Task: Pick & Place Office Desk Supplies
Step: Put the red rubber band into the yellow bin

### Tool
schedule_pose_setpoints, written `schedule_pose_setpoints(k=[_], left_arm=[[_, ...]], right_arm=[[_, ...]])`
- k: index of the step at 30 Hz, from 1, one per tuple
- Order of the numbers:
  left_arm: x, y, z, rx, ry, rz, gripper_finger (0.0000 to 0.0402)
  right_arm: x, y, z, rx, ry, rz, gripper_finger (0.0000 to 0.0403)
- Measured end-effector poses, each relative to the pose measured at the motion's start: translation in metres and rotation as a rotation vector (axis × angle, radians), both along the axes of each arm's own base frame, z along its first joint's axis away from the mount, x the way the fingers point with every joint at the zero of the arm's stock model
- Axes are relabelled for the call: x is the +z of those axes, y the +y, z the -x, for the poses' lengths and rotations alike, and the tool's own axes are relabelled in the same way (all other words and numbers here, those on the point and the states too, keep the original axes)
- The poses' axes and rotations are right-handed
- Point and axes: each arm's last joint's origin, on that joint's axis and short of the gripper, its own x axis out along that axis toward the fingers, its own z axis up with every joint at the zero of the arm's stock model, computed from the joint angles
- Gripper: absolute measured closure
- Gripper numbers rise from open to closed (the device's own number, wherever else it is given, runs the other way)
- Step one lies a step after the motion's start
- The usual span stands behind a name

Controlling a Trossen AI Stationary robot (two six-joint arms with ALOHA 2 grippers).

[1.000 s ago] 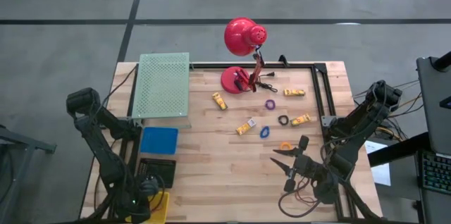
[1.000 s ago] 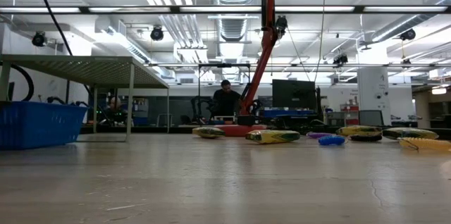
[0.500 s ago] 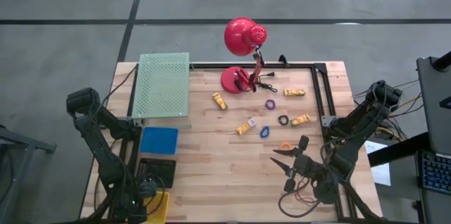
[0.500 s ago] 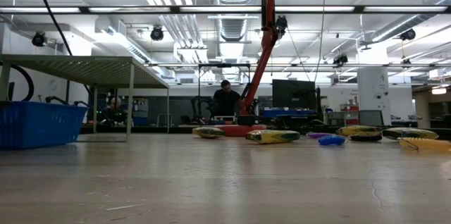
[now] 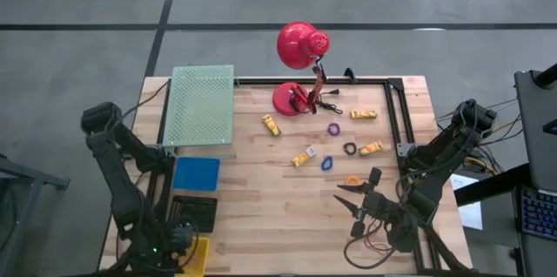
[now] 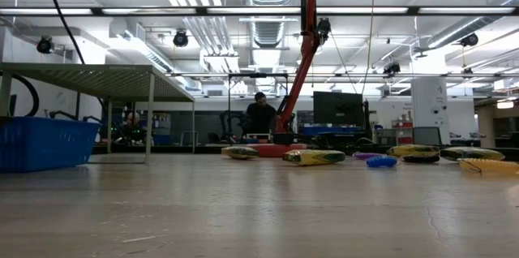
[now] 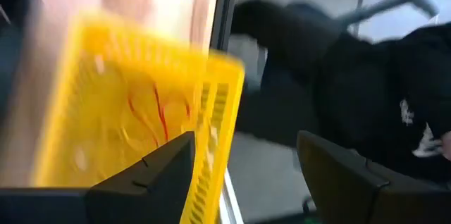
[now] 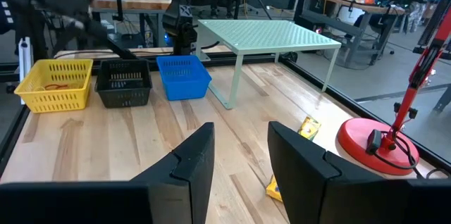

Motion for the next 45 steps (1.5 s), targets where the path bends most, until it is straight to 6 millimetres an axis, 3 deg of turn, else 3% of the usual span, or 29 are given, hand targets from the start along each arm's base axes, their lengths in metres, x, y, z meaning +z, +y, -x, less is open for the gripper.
schedule_pose_setpoints(k=[8,15,21,33,38,45], left_arm=[[0.039,0.021,-0.006,0.053,-0.499,-0.177,0.0148],[0.046,0.034,-0.019,0.041,-0.724,-0.468,0.0151],[0.047,0.053,-0.048,0.089,-0.725,-0.582,0.0149],[0.059,0.088,-0.103,-0.103,-0.808,-0.509,0.0149],[0.065,0.109,-0.106,-0.087,-0.806,-0.567,0.0149],[0.094,0.131,-0.085,-0.091,-0.923,-0.598,0.0149]], right_arm=[[0.0,0.0,0.0,0.0,0.0,0.0,0.0282],[0.0,0.0,0.0,0.0,0.0,0.0,0.0285],[0.0,0.0,0.0,0.0,0.0,0.0,0.0277],[0.0,0.0,0.0,0.0,0.0,0.0,0.0275],[0.0,0.0,0.0,0.0,0.0,0.0,0.0282],[0.0,0.0,0.0,0.0,0.0,0.0,0.0283]])
